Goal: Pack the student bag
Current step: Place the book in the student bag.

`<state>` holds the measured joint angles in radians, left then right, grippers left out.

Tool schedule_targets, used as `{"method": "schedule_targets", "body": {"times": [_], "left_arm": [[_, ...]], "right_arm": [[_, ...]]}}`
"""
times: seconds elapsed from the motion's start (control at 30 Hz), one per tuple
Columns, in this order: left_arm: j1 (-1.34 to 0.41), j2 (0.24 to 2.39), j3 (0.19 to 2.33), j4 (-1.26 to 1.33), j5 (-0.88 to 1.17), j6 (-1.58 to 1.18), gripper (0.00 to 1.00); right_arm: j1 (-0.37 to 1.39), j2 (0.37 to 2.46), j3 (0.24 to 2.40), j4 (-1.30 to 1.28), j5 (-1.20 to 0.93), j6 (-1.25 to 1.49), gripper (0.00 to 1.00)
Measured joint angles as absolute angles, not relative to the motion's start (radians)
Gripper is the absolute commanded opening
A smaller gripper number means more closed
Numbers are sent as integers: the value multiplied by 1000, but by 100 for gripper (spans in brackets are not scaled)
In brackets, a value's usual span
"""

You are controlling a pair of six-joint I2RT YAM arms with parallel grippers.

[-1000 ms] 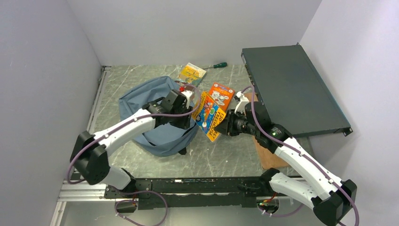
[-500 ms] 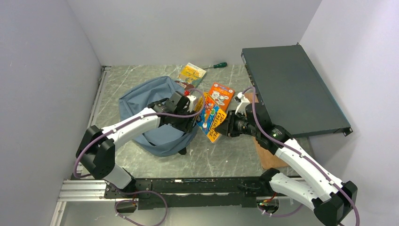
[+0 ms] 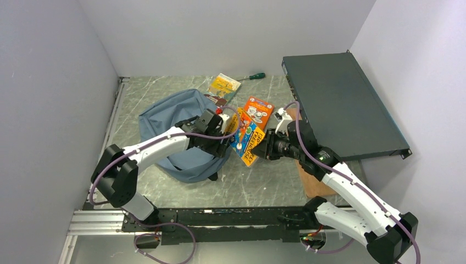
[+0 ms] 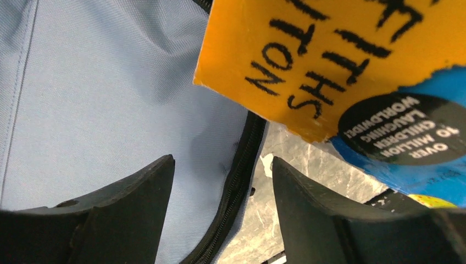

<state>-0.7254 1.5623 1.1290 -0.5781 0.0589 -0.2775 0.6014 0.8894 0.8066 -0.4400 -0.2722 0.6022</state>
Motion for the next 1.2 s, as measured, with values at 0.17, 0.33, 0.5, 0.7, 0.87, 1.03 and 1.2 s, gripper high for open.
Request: {"method": "schedule_targets", "body": {"times": [0.17, 0.33, 0.5, 0.7, 0.87, 1.03, 1.2], "left_arm": [[-725, 1514, 1116, -587, 64, -281, 60], [-722, 1488, 1116, -588, 56, -274, 54], [-718, 1489, 1116, -589, 55, -274, 52], [-717, 1501, 1116, -582, 57, -274, 53], [-717, 1516, 1092, -554, 73, -275, 49], [-717, 1539, 1052, -512, 76, -284, 45], [-719, 1550, 1045, -491, 86, -286, 28]], "right_arm": [[601, 885, 806, -440, -275, 606, 0], [601, 885, 806, -440, -282, 608, 0], [601, 885, 806, -439, -290, 613, 0], [601, 885, 801, -432, -294, 614, 0], [601, 885, 801, -430, -295, 614, 0], [601, 884, 795, -420, -296, 616, 0], [601, 882, 793, -419, -297, 621, 0]]}}
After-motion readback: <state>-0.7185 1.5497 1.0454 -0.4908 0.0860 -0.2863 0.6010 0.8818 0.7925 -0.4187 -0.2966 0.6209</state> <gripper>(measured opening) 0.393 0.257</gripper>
